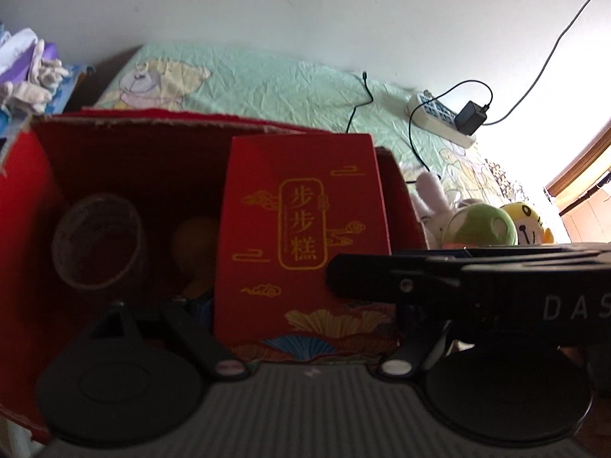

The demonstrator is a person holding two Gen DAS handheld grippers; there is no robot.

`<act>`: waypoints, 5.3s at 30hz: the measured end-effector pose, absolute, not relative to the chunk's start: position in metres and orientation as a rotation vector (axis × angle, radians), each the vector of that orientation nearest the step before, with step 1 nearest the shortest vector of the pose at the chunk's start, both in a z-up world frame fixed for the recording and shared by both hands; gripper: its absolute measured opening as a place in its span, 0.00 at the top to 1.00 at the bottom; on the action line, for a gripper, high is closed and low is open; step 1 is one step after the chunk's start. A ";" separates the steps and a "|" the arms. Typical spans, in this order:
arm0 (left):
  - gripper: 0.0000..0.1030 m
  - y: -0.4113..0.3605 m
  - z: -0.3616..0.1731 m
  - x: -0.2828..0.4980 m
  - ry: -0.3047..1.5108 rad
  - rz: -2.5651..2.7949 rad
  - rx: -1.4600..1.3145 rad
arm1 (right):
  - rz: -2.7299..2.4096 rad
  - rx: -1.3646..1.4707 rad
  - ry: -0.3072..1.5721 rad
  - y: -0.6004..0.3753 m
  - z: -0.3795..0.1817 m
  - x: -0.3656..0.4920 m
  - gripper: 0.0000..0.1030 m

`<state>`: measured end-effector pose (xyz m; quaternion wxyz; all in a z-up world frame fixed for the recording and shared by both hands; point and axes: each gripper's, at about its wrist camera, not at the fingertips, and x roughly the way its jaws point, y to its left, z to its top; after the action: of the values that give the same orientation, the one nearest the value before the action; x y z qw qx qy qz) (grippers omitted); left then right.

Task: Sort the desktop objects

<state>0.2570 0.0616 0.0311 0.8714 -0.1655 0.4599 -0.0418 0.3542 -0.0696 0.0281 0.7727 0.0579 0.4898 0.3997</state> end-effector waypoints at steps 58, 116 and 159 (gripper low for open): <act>0.12 0.075 0.038 0.221 0.998 0.049 -0.060 | 0.590 0.231 0.997 -0.087 0.017 0.314 0.67; 0.00 0.068 0.019 0.090 1.175 0.405 -0.180 | 0.560 -0.118 1.022 -0.106 -0.010 0.207 0.31; 0.00 0.146 0.042 0.108 1.115 0.264 -0.038 | 0.335 -0.084 1.044 -0.024 0.008 0.193 0.24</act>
<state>0.1079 0.1461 0.0424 0.8402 -0.0180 0.5274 0.1248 0.1926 -0.0242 0.0077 0.8527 -0.0400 0.4959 0.1593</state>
